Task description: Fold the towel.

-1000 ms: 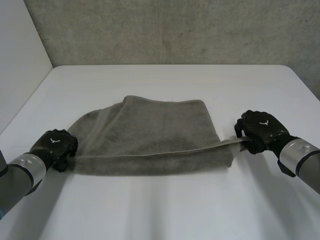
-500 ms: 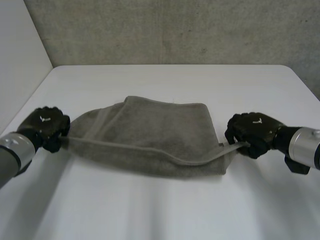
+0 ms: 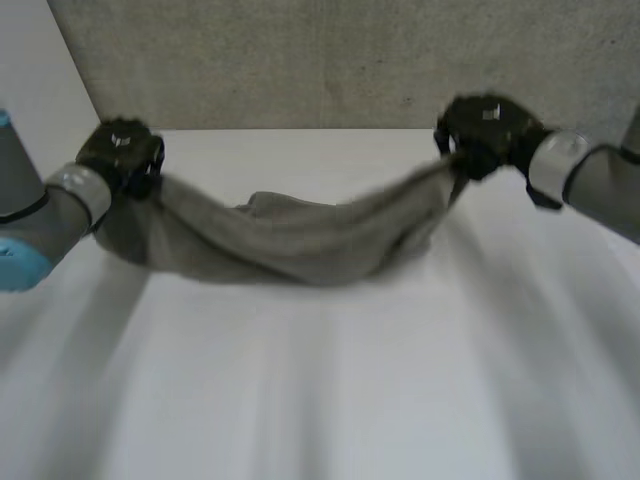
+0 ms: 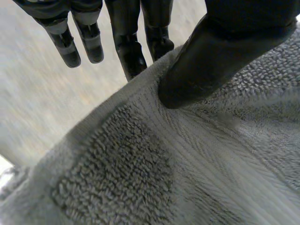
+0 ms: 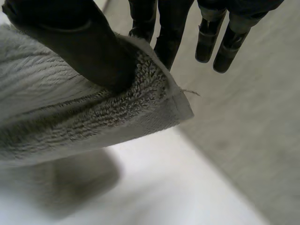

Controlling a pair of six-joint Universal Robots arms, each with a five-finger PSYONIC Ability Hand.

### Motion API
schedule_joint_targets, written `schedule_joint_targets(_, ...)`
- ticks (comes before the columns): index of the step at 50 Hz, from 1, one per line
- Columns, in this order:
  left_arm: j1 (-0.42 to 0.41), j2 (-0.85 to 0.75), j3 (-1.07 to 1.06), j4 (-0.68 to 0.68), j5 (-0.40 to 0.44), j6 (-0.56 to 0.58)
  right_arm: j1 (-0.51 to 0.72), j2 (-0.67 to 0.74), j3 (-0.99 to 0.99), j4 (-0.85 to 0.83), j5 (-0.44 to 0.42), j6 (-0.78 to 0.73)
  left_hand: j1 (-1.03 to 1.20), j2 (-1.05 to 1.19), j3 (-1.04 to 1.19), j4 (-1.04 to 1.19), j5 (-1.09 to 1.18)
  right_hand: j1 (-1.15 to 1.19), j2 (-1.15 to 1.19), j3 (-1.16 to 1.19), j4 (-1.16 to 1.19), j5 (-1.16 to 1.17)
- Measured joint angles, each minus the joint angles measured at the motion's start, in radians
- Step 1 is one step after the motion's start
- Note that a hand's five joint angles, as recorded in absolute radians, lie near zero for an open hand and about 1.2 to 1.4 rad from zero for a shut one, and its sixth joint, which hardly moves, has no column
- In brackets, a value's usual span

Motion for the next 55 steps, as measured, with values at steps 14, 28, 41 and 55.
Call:
schedule_joint_targets(14,-0.048,0.233,0.011,0.589,-0.070,-0.184,0.006,-0.017,-0.386,-0.203,0.138,0.337,0.000,0.005,0.000,0.000,0.000,0.000,0.000,0.000,0.000,0.002)
schedule_joint_targets(28,0.000,0.266,-0.411,0.511,0.006,-0.192,-0.034,-0.213,0.228,-0.017,0.043,0.065,0.000,0.006,0.000,0.000,0.000,0.000,0.000,0.000,0.000,0.002)
schedule_joint_targets(41,0.066,0.455,-0.765,0.460,0.054,-0.126,-0.153,-0.443,0.638,-0.030,-0.094,0.001,0.000,0.006,0.000,0.000,0.000,0.000,0.000,0.000,0.000,0.002)
schedule_joint_targets(55,0.145,0.787,-0.893,0.190,0.125,-0.128,-0.333,-0.778,0.749,0.019,-0.222,0.008,0.000,0.006,0.000,0.000,0.000,0.000,0.000,0.000,0.000,0.002)
